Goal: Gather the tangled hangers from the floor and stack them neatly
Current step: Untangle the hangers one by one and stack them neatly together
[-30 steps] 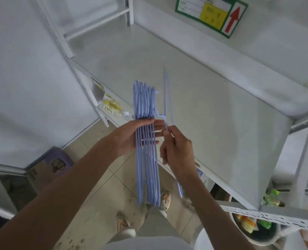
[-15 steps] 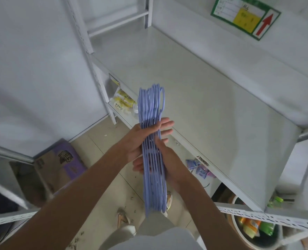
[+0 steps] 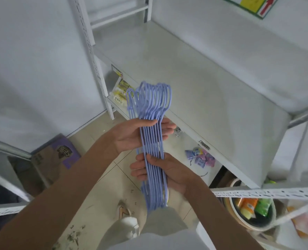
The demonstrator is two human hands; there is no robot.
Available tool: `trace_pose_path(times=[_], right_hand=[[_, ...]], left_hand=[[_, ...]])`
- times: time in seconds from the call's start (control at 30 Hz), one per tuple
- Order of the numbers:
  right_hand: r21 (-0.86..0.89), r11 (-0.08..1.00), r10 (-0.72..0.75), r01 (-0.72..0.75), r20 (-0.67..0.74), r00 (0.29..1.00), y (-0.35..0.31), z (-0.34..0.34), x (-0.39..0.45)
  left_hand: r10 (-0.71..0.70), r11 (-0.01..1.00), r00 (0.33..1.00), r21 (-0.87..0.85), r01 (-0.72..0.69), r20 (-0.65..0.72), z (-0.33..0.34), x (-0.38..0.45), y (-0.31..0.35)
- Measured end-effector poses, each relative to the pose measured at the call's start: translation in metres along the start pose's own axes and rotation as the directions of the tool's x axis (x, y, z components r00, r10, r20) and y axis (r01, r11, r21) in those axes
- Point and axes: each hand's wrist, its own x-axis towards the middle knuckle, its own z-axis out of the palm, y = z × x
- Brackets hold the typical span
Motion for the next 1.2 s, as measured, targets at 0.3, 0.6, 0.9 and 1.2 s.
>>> trace_pose_path(times=[0.3,0.6,0.9,1.2], right_hand=[[0.071,0.994,0.076,-0.084,0.11,0.991,0.03,-0.014,-0.04],[-0.034,0.999,0.021,-0.015,0.178,0.984,-0.029,-0.05,-0.049],[-0.084,0.996,0.03,-0.027,0.03,0.999,-0.065,-0.099,-0.047],[-0.503,0.862,-0.041,-0.063,-0.191,0.981,-0.155,-0.149,-0.027]], left_hand=[[-0.011,0.998,0.992,-0.056,0.003,-0.128,0.03,-0.004,-0.007],[0.224,0.973,0.957,0.105,-0.207,-0.186,0.045,0.048,-0.01],[0.339,0.93,0.925,0.21,-0.302,-0.17,0.034,0.118,-0.014],[0.289,0.957,0.951,0.07,-0.283,-0.11,0.025,0.192,0.036]])
